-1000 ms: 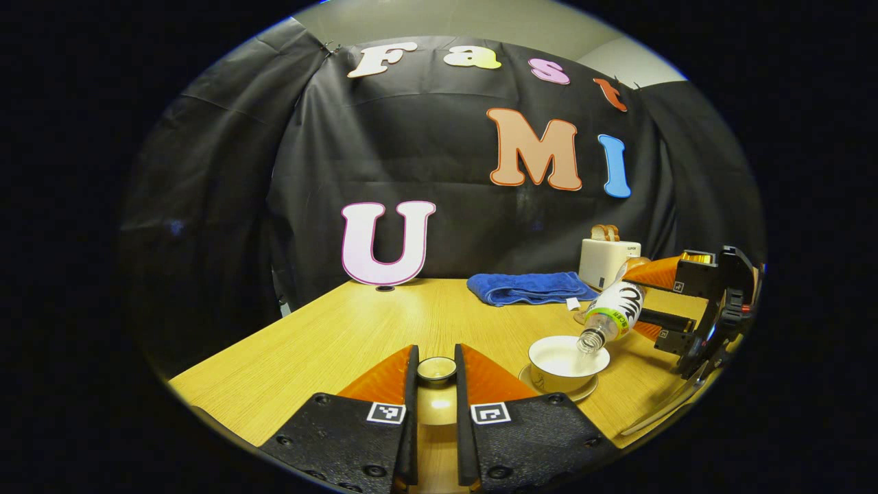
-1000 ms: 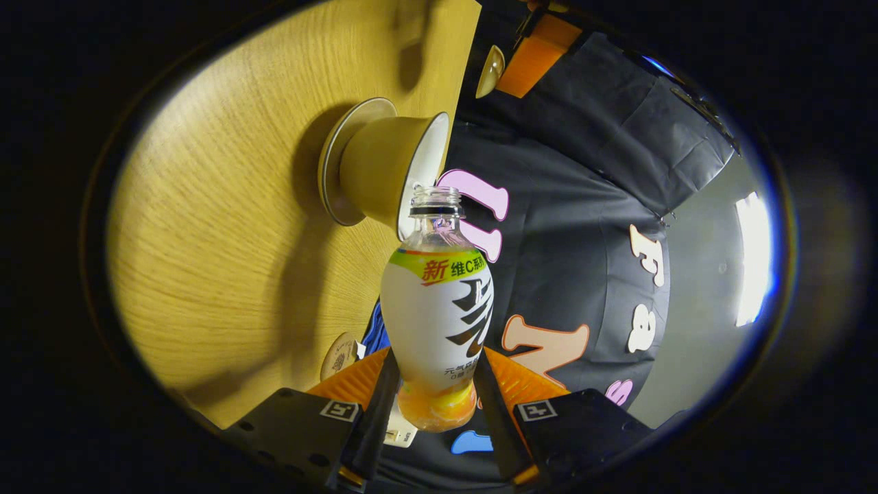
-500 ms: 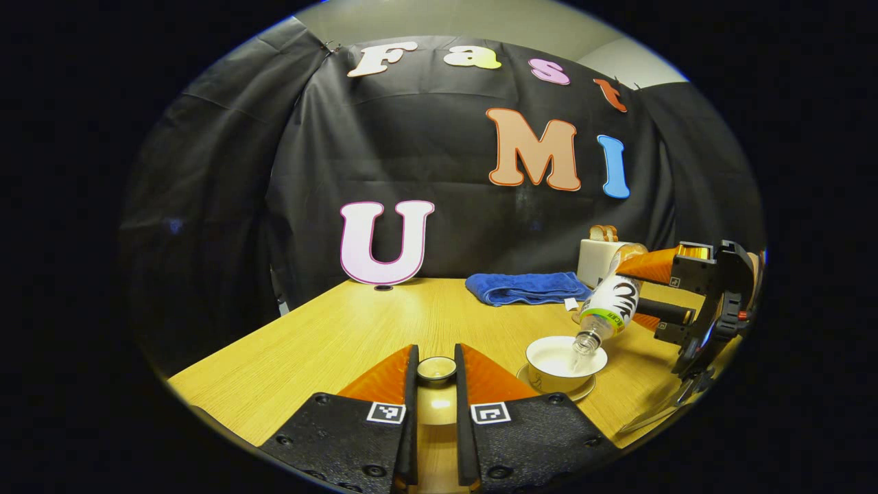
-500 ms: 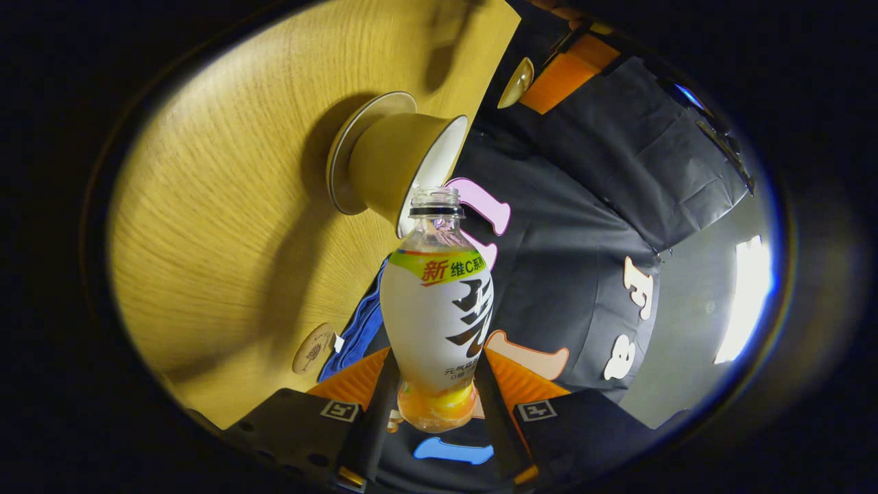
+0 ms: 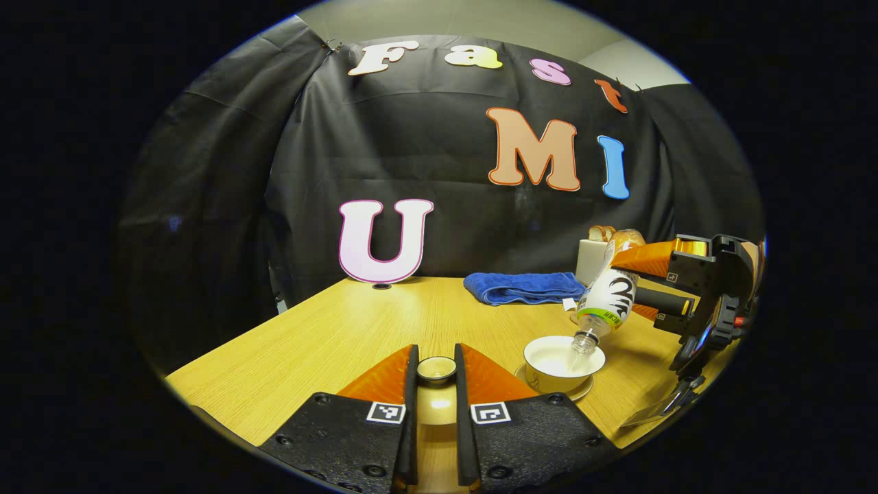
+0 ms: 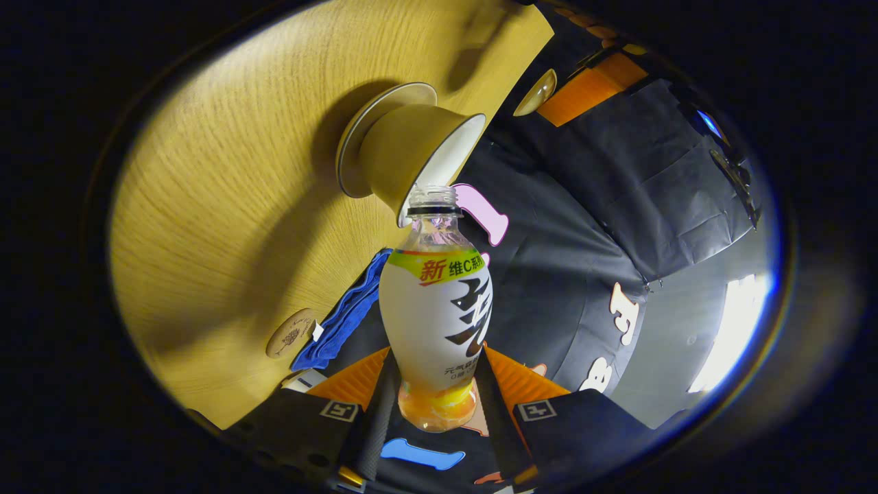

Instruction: Open the teacup lid with one hand, grasp the water bottle and pour water into the teacup with the other hand; after pouring, place the water bottle on the coaster and then close the teacup lid.

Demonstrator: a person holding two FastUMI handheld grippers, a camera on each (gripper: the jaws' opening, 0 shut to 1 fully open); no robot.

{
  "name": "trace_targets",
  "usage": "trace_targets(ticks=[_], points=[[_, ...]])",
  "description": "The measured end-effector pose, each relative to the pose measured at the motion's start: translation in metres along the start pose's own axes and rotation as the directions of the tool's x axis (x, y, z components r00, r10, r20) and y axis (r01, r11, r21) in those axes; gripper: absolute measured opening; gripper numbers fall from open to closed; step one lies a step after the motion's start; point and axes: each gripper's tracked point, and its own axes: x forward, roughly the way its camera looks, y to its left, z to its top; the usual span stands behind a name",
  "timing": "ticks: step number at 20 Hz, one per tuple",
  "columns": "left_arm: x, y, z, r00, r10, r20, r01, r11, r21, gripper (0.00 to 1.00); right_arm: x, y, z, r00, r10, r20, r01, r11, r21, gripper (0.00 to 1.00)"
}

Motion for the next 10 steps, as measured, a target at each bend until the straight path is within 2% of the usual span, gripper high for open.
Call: trace_targets(ticks=[7,10], points=[[-0.0003,-0.0011,0.0000,1.000,0.000,0.001,0.000,1.000,0.001,0.20,-0.0014,-0.0028,0.0035,0.999,-0.024,0.039,0.026,0.998,-0.057,0.68],[-0.0013,-0.0012,0.0012,1.000,-0.001,0.005,0.001,1.000,0.003,0.20,-0.0002,0.0014,0.0009,0.999,0.008,0.031,-0.008,1.000,0.016,0.68]])
